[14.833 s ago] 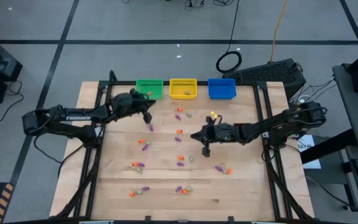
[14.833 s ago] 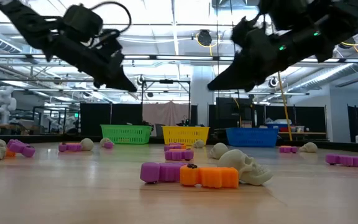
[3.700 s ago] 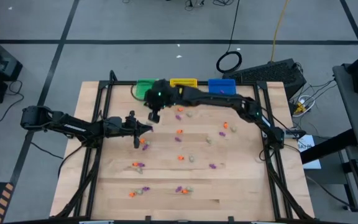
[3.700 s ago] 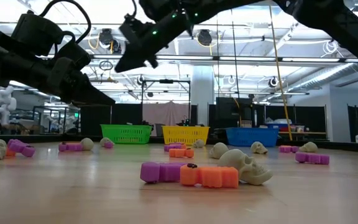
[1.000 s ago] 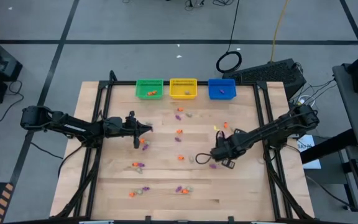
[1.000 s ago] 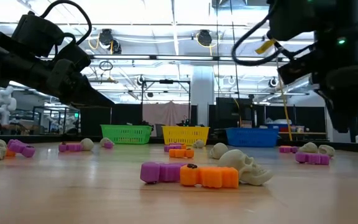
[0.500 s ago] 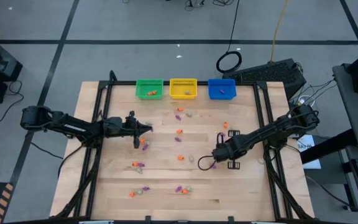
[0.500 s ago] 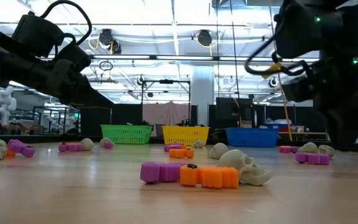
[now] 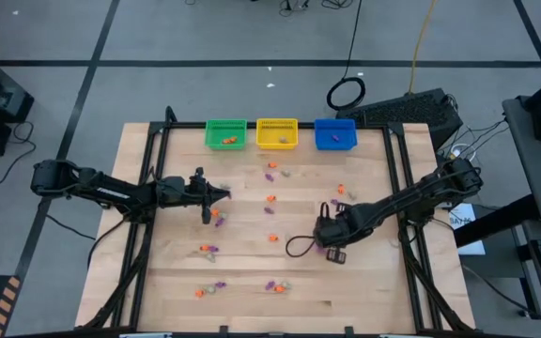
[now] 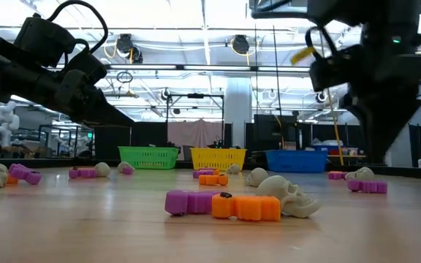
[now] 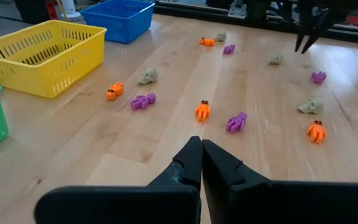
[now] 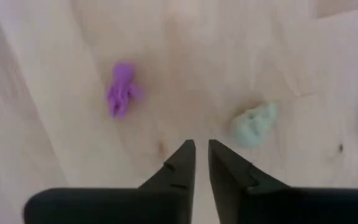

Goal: Sort Halloween decoration
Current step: Put the white skull toy into the yellow bin

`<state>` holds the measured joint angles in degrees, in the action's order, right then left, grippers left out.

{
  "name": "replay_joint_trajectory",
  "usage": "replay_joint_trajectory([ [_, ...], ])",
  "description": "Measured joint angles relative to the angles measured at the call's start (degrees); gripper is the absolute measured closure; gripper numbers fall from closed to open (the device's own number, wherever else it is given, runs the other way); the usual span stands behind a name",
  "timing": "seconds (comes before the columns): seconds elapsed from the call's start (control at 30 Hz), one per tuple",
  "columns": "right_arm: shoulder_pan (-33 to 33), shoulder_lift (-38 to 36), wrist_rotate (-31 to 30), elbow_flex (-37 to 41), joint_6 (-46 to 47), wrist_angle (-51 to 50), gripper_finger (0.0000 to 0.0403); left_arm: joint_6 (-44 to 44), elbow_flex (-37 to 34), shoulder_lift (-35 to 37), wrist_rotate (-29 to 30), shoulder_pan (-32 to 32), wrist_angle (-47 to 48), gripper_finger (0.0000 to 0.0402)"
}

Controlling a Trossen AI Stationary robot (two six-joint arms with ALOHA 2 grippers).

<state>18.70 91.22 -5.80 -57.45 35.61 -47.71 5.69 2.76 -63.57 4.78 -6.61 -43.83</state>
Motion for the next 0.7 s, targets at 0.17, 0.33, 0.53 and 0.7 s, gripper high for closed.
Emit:
replay_joint_trajectory([
  [0.17,0.0,0.1,-2.7,-0.3,7.9,-2.9,0.0295,0.0,0.0,0.0,0.0,0.0,0.0,0.0389],
  [0.33,-0.3,1.3,-5.1,-0.3,10.5,-3.8,0.0237,0.0,0.0,0.0,0.0,0.0,0.3,0.0389],
  [0.53,-0.3,3.3,-6.5,-0.3,11.6,-2.2,0.0221,0.0,0.0,0.0,0.0,0.0,0.6,0.0389],
  [0.7,-0.8,5.5,-8.1,-0.3,11.7,-2.3,0.0235,0.0,0.0,0.0,0.0,0.0,0.7,0.0389],
])
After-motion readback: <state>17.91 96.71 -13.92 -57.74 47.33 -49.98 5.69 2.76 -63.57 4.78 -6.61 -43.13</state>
